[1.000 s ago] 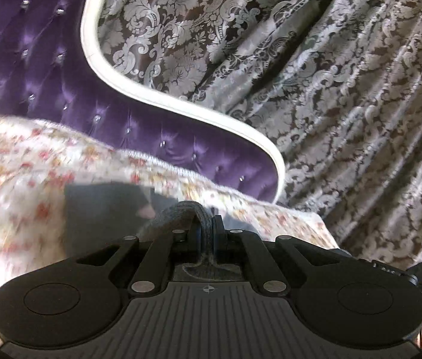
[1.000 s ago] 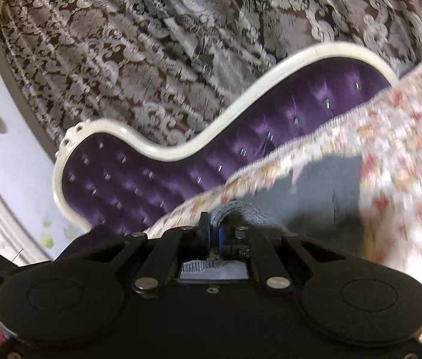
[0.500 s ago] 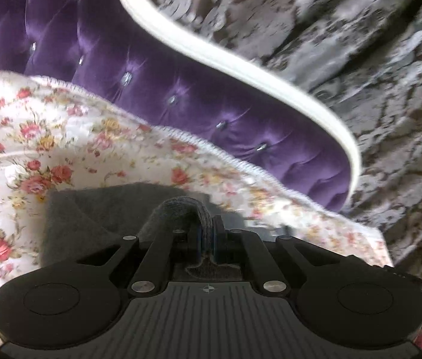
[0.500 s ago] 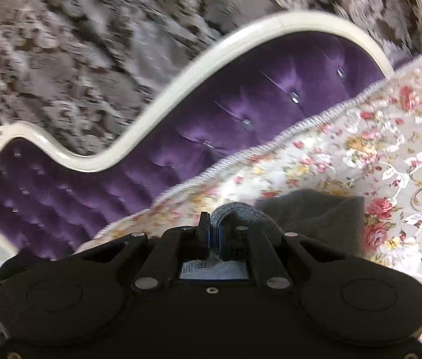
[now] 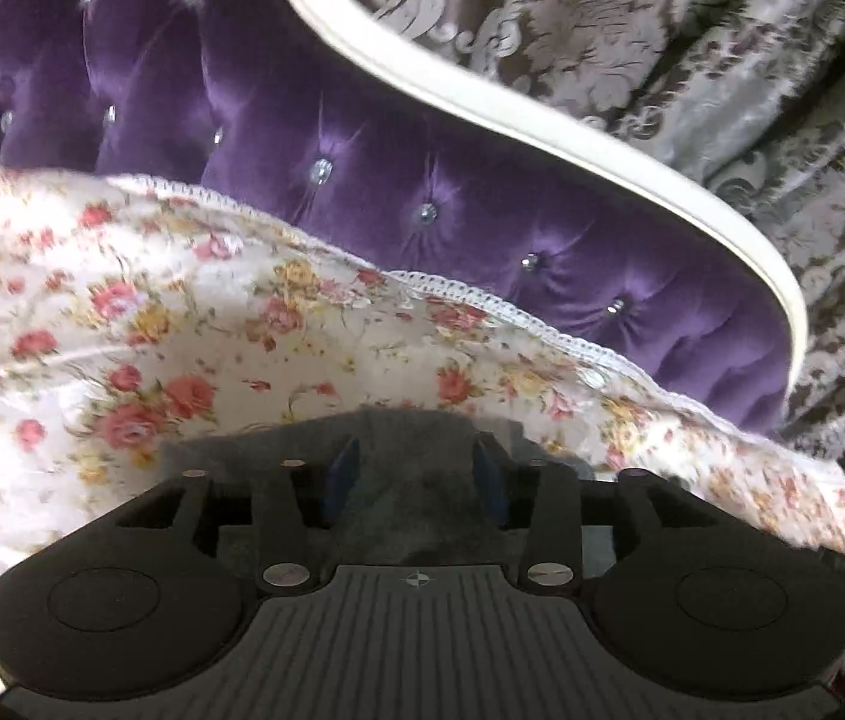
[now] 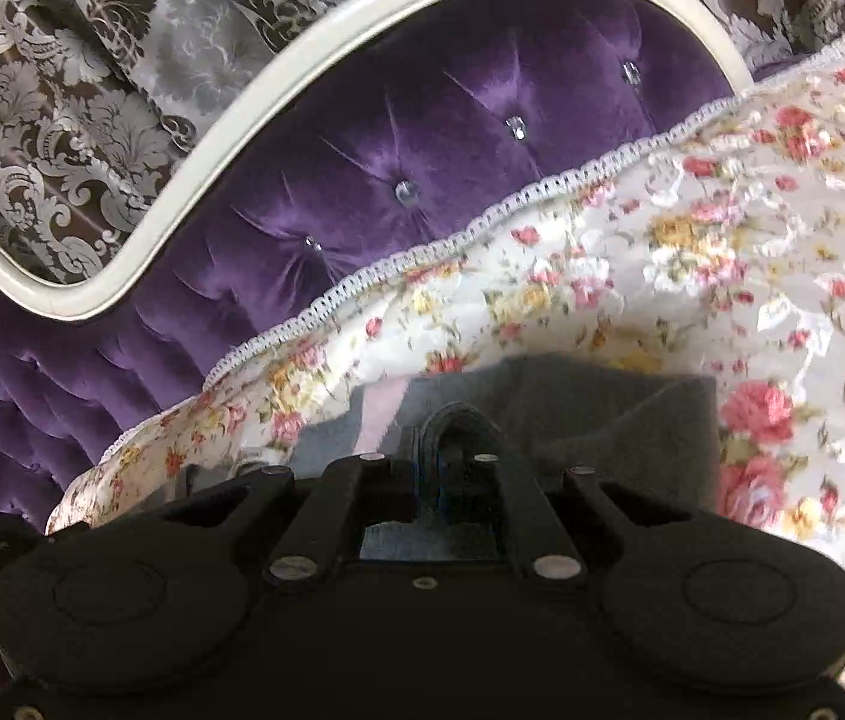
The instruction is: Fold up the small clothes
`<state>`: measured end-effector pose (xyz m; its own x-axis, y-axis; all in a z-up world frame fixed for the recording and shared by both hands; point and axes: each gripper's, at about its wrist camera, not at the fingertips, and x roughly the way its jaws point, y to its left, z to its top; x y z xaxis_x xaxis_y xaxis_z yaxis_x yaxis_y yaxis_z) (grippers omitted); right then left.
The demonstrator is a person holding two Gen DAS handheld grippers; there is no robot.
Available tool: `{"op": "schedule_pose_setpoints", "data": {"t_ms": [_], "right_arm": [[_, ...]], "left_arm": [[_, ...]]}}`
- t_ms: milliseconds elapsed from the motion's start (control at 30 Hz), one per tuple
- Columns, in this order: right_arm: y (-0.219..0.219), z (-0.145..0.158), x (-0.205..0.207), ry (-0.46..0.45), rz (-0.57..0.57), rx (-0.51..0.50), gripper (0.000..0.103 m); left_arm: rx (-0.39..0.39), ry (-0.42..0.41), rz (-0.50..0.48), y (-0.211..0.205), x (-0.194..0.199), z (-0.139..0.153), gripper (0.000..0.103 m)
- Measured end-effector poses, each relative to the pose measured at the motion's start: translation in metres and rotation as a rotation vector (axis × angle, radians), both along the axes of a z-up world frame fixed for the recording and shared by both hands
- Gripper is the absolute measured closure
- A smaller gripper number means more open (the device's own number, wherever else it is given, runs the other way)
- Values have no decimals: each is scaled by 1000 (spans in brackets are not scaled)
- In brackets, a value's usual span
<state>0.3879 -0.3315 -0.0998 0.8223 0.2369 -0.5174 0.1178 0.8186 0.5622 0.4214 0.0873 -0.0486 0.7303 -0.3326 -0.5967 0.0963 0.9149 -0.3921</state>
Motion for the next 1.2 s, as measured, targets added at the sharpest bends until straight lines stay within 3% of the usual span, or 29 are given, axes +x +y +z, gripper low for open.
{"op": "schedule_pose_setpoints", "data": {"t_ms": [33,100,333,567,700,867,967,1033,1100,1200], "right_arm": [[-1,3,-3,-13,-7,-12,59],[-3,12,-12,-45,-7,-22,43],[21,41,-62,-104,118,-140,43],[93,30,-108,-63,384,-455,44],[101,15,-132,-49,409,-597,38],[85,12,-139,-18,350,-535,29],[78,13,-143,-9,302,-489,25],[74,13,-151,-1,267,-456,10],[72,16,-158,5,233,-418,6],[74,22,-176,-4,177,-388,0]], "left_arm": [[20,-12,-21,0,-9,6,59],[65,-26,-61,-6,-21,12,56],[189,-40,-237,-39,-81,2,55],[387,-43,-374,-67,-128,-26,55],[416,-53,-363,-57,-141,-31,53],[349,-27,-311,-52,-140,-30,52],[317,-28,-267,-48,-147,-30,45],[279,-19,-246,-44,-156,-31,21],[260,-6,-245,-41,-167,-33,7],[328,-18,-197,-46,-186,-39,1]]}}
